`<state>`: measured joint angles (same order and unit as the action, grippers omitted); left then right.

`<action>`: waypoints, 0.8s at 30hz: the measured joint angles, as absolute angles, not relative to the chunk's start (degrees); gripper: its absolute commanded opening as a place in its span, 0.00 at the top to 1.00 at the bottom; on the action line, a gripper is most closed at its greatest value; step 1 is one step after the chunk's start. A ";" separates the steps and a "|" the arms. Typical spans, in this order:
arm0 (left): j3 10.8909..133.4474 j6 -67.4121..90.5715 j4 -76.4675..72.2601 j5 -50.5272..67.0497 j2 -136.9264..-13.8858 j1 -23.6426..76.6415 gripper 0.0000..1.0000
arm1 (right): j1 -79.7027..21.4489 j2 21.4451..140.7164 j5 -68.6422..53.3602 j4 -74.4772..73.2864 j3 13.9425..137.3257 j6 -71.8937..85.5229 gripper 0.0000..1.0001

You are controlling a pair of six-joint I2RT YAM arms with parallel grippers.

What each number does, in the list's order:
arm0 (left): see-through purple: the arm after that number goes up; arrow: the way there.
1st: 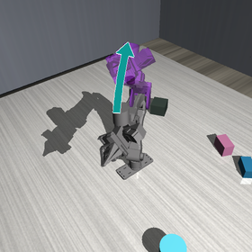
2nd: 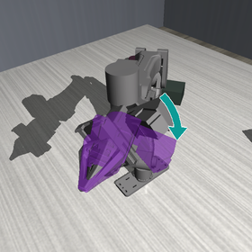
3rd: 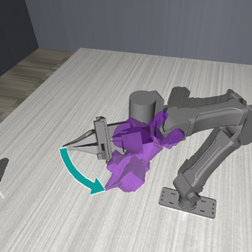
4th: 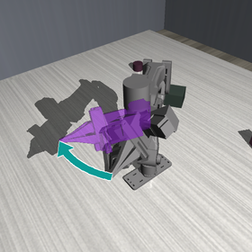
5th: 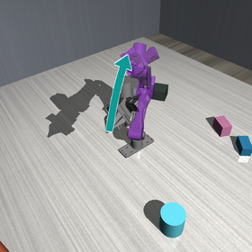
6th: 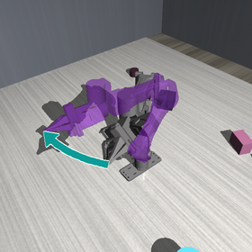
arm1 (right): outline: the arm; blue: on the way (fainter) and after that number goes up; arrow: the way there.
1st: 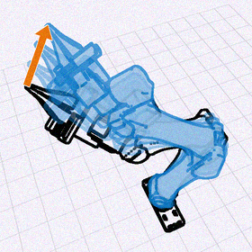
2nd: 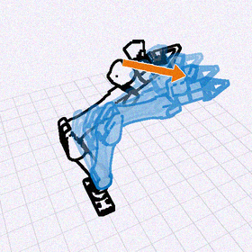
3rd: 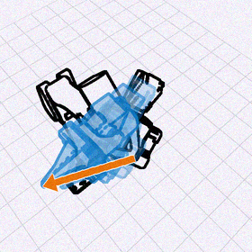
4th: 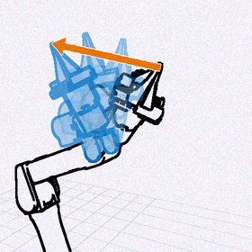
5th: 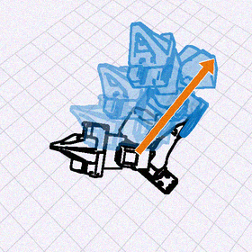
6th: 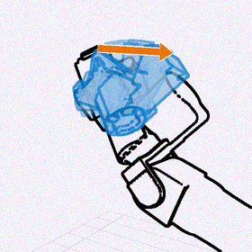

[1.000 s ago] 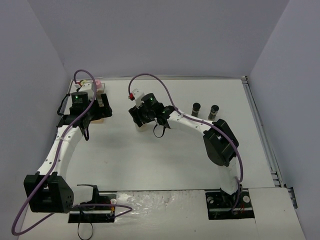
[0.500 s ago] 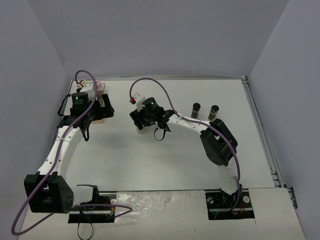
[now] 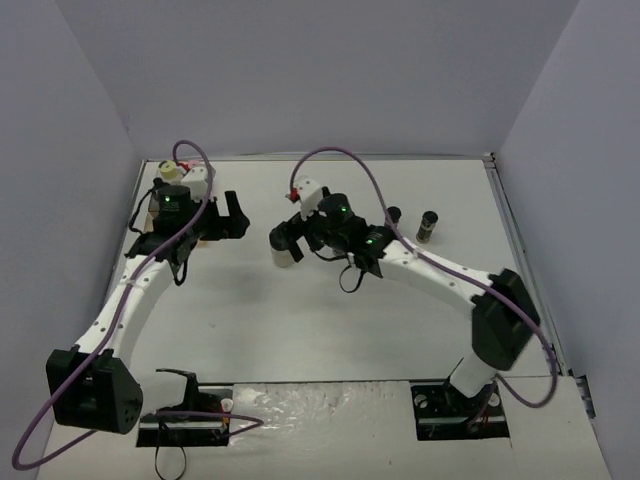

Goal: Organize the condiment bottles

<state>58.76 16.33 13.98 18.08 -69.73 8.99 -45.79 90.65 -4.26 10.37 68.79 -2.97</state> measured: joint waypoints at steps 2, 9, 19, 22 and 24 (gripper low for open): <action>58.55 15.73 13.90 17.16 -69.96 12.14 0.03 | -45.29 83.40 -2.40 10.07 64.79 -2.66 0.00; 58.48 15.41 12.57 11.80 -73.40 22.31 0.03 | -38.85 63.34 3.85 8.77 52.17 0.92 0.00; 58.52 15.27 8.81 1.14 -82.90 30.81 0.03 | -37.19 52.47 8.58 7.94 46.77 3.01 0.00; 58.76 15.33 8.67 -1.25 -85.09 31.03 0.03 | -37.19 52.47 9.21 7.70 46.28 3.14 0.00; 59.10 15.61 8.57 -3.08 -86.42 31.14 0.03 | -37.19 52.47 9.26 7.49 46.14 3.20 0.00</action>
